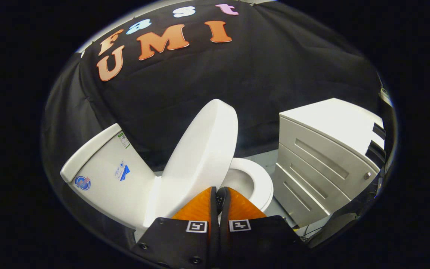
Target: Open the toilet lid.
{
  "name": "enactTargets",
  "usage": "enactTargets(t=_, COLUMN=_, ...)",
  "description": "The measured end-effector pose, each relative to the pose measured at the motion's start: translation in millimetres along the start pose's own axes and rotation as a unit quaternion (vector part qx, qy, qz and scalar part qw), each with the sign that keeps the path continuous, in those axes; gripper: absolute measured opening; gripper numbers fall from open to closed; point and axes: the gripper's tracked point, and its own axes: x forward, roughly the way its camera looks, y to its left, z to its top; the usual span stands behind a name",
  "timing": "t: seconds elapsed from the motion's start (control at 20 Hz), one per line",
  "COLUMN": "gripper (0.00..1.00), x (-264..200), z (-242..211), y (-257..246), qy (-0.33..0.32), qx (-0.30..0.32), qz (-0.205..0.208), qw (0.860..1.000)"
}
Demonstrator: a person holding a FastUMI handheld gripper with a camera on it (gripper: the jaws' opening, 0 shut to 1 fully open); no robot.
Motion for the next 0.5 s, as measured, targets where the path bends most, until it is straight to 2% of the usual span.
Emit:
enactTargets(t=0.2, gripper=0.08, x=-12, z=13, y=27, qy=-0.026, qx=-0.061, qz=-0.004, qw=0.998)
enactTargets(t=0.5, gripper=0.08, x=-30, z=27, y=73, qy=-0.070, qx=-0.154, qz=-0.005, qw=0.986)
